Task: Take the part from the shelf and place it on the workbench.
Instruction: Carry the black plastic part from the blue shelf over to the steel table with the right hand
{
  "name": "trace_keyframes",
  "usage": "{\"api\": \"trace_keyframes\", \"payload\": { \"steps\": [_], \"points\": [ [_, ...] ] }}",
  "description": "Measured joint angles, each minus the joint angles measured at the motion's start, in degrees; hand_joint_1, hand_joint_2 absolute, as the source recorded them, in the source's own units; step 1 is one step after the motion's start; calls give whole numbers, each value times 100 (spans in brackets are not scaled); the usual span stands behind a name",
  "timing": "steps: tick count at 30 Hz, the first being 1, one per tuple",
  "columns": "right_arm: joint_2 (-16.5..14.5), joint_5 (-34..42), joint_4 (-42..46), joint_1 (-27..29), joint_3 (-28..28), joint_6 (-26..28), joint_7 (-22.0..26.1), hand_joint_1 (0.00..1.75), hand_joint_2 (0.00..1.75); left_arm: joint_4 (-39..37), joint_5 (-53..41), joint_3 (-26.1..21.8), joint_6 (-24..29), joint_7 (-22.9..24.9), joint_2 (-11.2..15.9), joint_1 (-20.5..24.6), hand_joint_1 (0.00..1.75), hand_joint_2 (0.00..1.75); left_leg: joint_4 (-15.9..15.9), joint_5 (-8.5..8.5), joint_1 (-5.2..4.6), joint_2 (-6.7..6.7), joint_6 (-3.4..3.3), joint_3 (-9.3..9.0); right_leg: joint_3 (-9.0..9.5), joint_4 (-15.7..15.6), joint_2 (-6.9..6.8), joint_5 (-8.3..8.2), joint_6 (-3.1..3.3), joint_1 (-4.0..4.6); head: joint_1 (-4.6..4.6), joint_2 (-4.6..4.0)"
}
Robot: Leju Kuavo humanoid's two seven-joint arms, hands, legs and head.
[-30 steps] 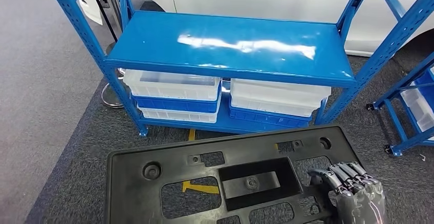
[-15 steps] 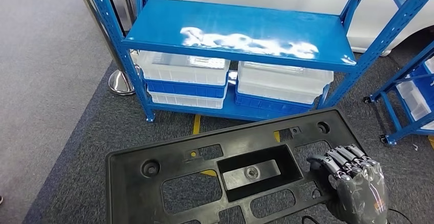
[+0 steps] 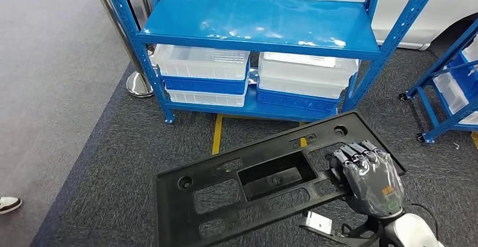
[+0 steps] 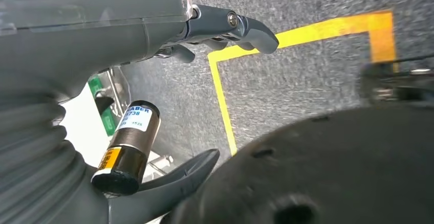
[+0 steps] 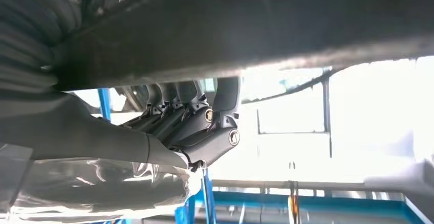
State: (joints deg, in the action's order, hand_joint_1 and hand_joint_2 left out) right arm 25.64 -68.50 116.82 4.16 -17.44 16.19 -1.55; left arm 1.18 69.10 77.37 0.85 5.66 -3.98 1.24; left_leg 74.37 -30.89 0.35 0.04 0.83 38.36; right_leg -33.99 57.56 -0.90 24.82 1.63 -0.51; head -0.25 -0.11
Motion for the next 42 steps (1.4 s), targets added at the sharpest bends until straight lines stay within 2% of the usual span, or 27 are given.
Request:
{"api": "trace_keyframes", "payload": {
  "steps": [1,2,4,5,7,8,9,10,12,13,14,15,17,19,20,22,24,27,28,29,30,31,33,35,38,39,42],
  "points": [
    [-2,-62,-100,-93,-30,-72,-45,175,175,0,-11,0,-2,1,10,8,0,175,-195,174,6,1,-3,-220,-120,53,-12,-57,-17,-2,-1,0],
    [-5,-144,-202,-209,-69,-161,-105,175,175,0,-21,0,-1,3,20,12,0,175,-563,224,7,2,-13,-530,-233,113,-19,-108,-38,2,-1,0],
    [-27,-330,-464,-493,-167,-357,-242,175,175,0,-46,1,6,8,39,11,0,175,-1365,58,-8,-4,-61,-1078,-381,209,-15,-206,-93,11,2,0],
    [-43,-403,-629,-630,-214,-433,-305,175,175,0,-57,2,9,9,46,10,0,175,-1606,-40,-21,-8,-100,-1204,-416,223,-15,-264,-128,15,4,0],
    [-85,-479,-959,-843,-287,-525,-404,175,175,0,-68,2,11,12,60,10,0,175,-1705,14,-28,-8,-199,-1155,-454,201,-16,-370,-204,2,7,0],
    [-105,-489,-1095,-918,-313,-546,-445,175,175,0,-69,2,11,16,69,18,0,175,-1719,88,-22,1,-252,-1098,-491,224,-7,-322,-240,-9,8,0],
    [-122,-484,-1208,-973,-327,-557,-481,175,175,1,-70,2,11,22,77,27,0,175,-1735,172,-13,10,-305,-1025,-550,328,6,-153,-270,-22,12,0],
    [-135,-469,-1303,-1008,-328,-560,-512,175,175,2,-70,2,11,32,83,37,0,175,-1744,258,-4,19,-344,-937,-631,551,21,126,-297,-35,17,0],
    [-152,-414,-1433,-1027,-291,-563,-547,175,175,9,-71,2,11,52,88,45,0,175,-1736,418,-7,23,-376,-743,-787,1225,37,700,-340,-42,22,0],
    [-161,-387,-1479,-1026,-262,-566,-551,175,175,11,-72,2,11,63,87,44,0,175,-1728,497,-7,22,-368,-641,-814,1540,40,818,-357,-45,22,0],
    [-169,-365,-1515,-1025,-234,-570,-550,175,175,14,-72,2,11,73,87,40,0,175,-1716,571,-6,22,-356,-538,-765,1709,42,782,-368,-50,21,0],
    [-178,-351,-1546,-1025,-205,-574,-547,175,175,15,-73,2,11,79,87,37,0,175,-1698,639,-4,23,-340,-433,-621,1693,43,641,-373,-59,21,0],
    [-187,-342,-1586,-1028,-156,-576,-545,175,175,23,-75,3,11,85,88,38,0,175,-1644,748,1,22,-296,-255,-63,1094,48,422,-367,-80,21,0],
    [-197,-341,-1610,-1034,-125,-577,-542,175,175,29,-75,4,11,85,89,44,0,175,-1601,837,-7,16,-231,-151,466,319,70,527,-318,-60,19,0],
    [-201,-340,-1619,-1040,-117,-578,-541,175,175,30,-75,4,11,85,90,46,0,175,-1598,885,-12,14,-195,-127,581,105,81,609,-284,-41,20,0],
    [-213,-337,-1640,-1043,-105,-580,-541,175,175,32,-75,4,11,85,92,34,0,175,-1619,978,-14,6,-118,-99,542,34,80,562,-196,-31,22,0],
    [-226,-314,-1653,-1034,-72,-578,-542,175,175,33,-79,5,11,85,95,25,0,175,-1472,769,-4,-4,-57,-3,418,18,56,430,-100,-51,20,0],
    [-236,-244,-1653,-975,85,-583,-527,175,175,33,-90,8,10,77,96,22,0,175,-563,-102,9,-6,-9,226,174,18,23,218,-9,-34,16,0],
    [-237,-224,-1652,-951,160,-591,-512,175,175,33,-92,8,9,69,96,22,0,175,-238,-249,10,-5,-1,255,85,29,19,150,-3,-19,16,0],
    [-237,-206,-1652,-930,237,-601,-497,175,175,33,-94,9,8,58,96,21,0,175,-32,-259,11,-4,-1,223,-8,45,17,85,-3,-4,16,0],
    [-237,-186,-1650,-910,307,-611,-480,175,175,33,-96,9,5,45,96,22,0,175,-6,-149,10,-4,-12,111,-101,67,16,26,-6,9,16,0],
    [-237,-164,-1642,-889,379,-619,-464,175,175,33,-96,9,2,28,96,23,0,175,-189,5,3,-6,-43,-110,-199,93,16,-30,-11,21,16,0],
    [-235,-108,-1597,-839,520,-623,-436,175,175,31,-94,9,-12,-30,107,30,0,175,-982,100,-24,-52,-146,-766,-350,141,37,-122,-38,39,16,0],
    [-229,-17,-1530,-782,666,-616,-393,175,175,29,-103,11,-42,-113,122,25,0,175,-1654,-30,-63,-111,-216,-1223,-417,151,66,-209,-103,36,18,0],
    [-211,140,-1425,-693,887,-609,-317,175,175,28,-129,13,-80,-160,121,5,0,175,-1898,27,-65,-47,-282,-1251,-456,122,123,-316,-217,19,18,0],
    [-195,175,-1392,-658,966,-606,-298,175,175,27,-131,13,-87,-158,117,3,0,175,-1931,91,-45,6,-324,-1233,-514,217,139,-231,-255,14,22,0],
    [-153,264,-1332,-547,1204,-600,-252,175,175,26,-126,13,-104,-153,98,-3,0,175,-1955,225,-17,162,-393,-1125,-889,1143,143,396,-380,-34,37,0]
  ]
}}
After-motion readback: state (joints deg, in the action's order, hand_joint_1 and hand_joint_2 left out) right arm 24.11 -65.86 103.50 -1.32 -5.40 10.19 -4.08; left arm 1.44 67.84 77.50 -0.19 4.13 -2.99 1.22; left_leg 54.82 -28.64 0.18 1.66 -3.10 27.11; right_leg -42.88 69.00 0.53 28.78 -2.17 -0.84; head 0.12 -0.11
